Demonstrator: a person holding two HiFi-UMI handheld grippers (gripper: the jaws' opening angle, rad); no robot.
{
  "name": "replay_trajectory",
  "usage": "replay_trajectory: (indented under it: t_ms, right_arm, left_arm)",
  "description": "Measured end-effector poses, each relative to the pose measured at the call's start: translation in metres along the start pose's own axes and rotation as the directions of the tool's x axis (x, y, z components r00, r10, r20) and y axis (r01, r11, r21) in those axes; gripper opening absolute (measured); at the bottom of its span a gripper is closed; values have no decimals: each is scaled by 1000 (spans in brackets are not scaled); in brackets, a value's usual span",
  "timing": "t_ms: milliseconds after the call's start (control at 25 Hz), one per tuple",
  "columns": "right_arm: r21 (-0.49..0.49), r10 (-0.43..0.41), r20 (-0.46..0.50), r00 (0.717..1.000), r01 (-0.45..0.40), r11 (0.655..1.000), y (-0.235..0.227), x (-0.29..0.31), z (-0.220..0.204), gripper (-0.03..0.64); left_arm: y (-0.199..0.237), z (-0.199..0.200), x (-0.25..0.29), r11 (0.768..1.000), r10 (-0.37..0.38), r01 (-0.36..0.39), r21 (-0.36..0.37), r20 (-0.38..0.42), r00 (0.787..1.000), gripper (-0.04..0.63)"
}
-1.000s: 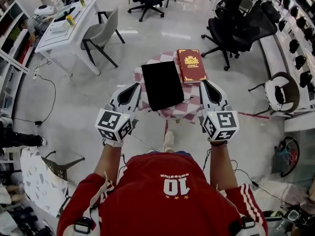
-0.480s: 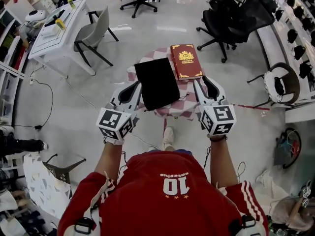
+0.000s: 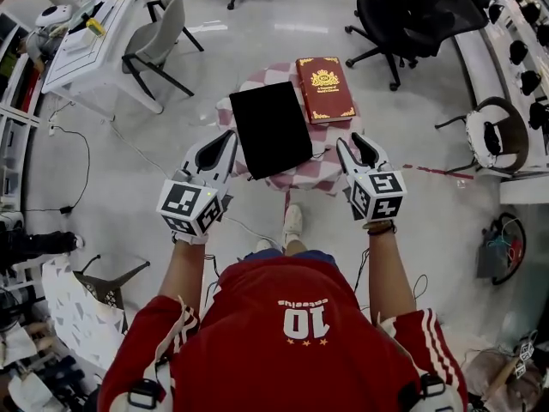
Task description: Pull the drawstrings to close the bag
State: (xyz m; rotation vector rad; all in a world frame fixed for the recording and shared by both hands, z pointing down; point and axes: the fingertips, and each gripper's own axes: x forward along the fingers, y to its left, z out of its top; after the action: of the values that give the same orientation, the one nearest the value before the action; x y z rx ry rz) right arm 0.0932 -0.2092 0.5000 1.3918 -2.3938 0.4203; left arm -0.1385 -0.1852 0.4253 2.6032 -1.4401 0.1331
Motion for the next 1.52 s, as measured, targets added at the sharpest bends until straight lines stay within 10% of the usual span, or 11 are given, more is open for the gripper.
replay_trajectory:
  t_ms: [1520]
  right_arm:
    - [49, -27, -485, 874, 57, 997, -68, 183, -271, 135]
  left_arm:
    - [24, -97, 68, 998, -1, -12, -54, -233, 972, 9]
